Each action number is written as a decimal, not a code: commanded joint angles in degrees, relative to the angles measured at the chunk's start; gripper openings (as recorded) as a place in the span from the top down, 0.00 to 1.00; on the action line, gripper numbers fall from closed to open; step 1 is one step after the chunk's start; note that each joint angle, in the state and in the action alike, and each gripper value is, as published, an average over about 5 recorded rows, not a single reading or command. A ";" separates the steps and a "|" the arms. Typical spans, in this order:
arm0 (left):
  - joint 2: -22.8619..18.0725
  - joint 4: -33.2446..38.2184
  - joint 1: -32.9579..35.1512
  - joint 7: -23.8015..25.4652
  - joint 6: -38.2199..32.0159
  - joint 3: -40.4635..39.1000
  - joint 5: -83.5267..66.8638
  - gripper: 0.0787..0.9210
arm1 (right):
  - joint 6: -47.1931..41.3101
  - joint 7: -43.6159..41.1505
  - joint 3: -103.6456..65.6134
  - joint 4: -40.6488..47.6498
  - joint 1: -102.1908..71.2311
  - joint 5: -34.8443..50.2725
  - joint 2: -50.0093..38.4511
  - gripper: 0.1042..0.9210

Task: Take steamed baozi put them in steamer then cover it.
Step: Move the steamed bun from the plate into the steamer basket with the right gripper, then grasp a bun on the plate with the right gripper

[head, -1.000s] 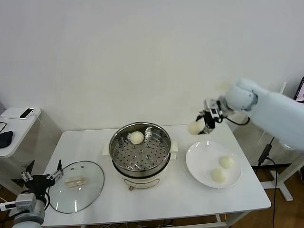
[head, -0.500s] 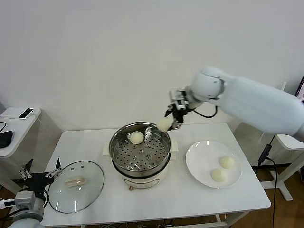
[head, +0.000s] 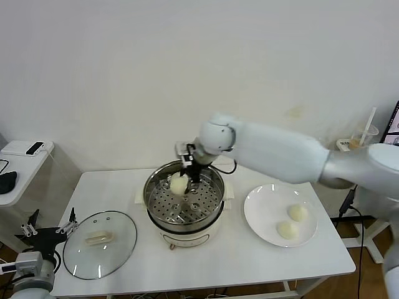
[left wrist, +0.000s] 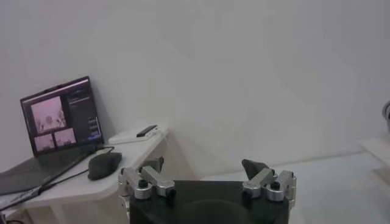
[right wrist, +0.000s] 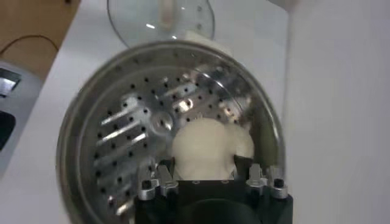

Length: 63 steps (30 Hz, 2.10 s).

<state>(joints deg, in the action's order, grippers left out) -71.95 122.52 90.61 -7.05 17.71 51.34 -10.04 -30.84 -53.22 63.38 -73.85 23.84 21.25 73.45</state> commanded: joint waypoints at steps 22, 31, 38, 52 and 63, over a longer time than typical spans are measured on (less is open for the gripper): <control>-0.24 -0.47 -0.38 0.11 -0.19 -0.09 0.16 0.12 | -1.44 2.99 0.36 6.06 -4.38 -0.37 7.37 0.23; -0.41 -0.49 -0.61 0.07 -0.12 -0.46 0.24 0.12 | 1.44 -4.10 -0.25 1.63 1.11 -2.56 1.28 0.12; -0.21 -0.15 -0.65 0.10 -0.02 -0.80 0.07 0.12 | 5.75 -9.84 -0.04 -3.68 8.48 -5.53 -7.96 0.12; 0.82 -0.78 -0.57 0.39 0.04 -1.95 -1.46 0.12 | 14.35 -18.05 -6.49 -17.38 4.51 -17.16 -37.18 0.12; 0.85 -1.06 -1.02 0.46 0.03 -3.66 -0.67 0.12 | 18.47 -19.26 -22.05 -20.32 -18.73 -28.07 -50.06 0.12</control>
<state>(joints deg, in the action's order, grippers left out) -71.02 121.75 89.64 -6.64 17.78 48.50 -10.96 -16.17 -70.06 52.67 -90.12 20.78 1.84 36.92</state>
